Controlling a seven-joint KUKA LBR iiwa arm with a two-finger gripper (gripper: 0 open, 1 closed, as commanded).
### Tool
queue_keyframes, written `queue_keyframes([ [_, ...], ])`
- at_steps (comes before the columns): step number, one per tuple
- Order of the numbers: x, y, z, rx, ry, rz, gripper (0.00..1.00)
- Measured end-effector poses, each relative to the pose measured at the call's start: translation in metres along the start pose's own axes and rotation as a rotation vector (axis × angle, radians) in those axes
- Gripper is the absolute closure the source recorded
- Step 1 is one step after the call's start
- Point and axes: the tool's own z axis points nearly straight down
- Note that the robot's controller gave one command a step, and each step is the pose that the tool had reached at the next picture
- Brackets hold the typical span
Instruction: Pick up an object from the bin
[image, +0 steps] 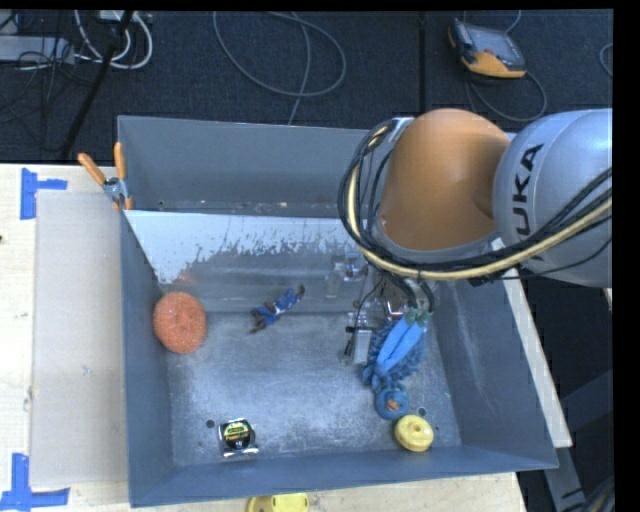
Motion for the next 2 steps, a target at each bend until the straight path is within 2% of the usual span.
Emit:
queue_keyframes([
  [1,-0.001,0.0,-0.005,-0.001,-0.008,0.002,0.0],
  [2,0.031,-0.008,0.017,-0.001,-0.013,-0.017,0.0],
])
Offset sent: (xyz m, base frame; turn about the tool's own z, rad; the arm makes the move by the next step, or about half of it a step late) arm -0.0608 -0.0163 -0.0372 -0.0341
